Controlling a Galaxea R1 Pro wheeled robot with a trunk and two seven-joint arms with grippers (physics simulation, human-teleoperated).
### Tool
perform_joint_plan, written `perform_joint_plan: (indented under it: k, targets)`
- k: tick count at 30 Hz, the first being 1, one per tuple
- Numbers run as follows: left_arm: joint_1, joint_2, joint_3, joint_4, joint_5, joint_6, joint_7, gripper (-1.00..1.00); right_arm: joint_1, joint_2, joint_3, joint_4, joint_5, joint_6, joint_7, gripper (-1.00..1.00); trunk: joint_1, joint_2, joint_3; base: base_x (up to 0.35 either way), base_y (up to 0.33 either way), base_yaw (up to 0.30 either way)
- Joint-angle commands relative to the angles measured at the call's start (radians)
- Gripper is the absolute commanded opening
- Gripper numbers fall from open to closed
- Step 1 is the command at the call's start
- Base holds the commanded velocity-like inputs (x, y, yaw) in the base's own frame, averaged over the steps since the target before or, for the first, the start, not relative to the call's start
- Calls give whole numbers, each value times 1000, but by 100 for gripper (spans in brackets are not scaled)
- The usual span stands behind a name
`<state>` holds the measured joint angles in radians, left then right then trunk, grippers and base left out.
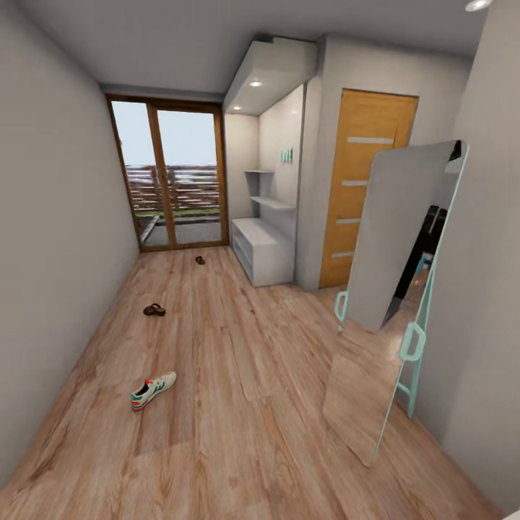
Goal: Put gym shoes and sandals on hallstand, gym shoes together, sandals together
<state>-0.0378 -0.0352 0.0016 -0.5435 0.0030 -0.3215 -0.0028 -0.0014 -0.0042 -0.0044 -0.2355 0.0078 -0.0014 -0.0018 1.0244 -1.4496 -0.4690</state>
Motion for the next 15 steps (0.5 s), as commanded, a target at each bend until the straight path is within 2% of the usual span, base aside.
perform_joint_plan:
  k: [1,9,15]
  targets:
    - [-1,0,0,0,1,-3,0,100,0,0,-1,-1,0,0,0,100,1,0,-1,347,-95,0]
    - [-1,0,1,-1,-1,-2,-1,100,0,1,-2,-9,-1,0,-2,100,1,0,-1,348,-83,22]
    - [-2,1,1,-6,-4,-2,-1,100,0,1,-2,-22,-4,0,-3,100,1,0,-2,348,-78,231]
